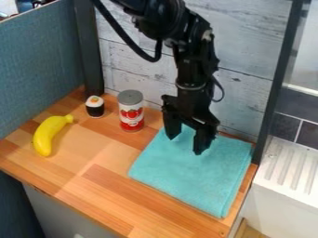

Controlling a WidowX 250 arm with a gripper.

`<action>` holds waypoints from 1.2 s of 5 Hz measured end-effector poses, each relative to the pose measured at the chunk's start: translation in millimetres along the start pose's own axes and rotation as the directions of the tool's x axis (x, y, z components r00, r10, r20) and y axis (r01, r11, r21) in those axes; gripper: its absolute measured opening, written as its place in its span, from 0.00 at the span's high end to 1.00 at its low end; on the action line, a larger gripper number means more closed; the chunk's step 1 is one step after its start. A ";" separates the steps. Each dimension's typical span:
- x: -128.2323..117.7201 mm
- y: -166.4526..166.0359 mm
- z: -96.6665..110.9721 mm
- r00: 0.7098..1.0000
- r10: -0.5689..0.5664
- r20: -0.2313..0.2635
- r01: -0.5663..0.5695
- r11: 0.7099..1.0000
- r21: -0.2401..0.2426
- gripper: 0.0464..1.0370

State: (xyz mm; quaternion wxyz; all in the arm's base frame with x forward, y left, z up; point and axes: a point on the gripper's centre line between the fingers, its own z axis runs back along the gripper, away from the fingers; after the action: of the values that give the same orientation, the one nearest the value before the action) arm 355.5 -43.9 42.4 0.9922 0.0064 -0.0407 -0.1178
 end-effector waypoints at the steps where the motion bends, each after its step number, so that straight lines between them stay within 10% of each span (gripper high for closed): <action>1: -3.1 -11.3 -11.7 1.000 0.018 0.020 -0.018 1.000 -0.020 0.04; 3: -15.4 -23.2 -26.7 0.995 0.099 -0.008 -0.100 0.994 -0.033 0.04; 4: -31.6 -29.3 -26.0 0.985 0.137 -0.101 -0.132 0.990 0.051 0.04; 6: -89.2 -47.1 -23.1 0.962 0.014 -0.271 -0.007 1.000 0.028 0.04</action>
State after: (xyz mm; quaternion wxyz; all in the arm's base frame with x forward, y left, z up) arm 260.0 -68.7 11.3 0.9888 0.0354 0.0939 -0.1102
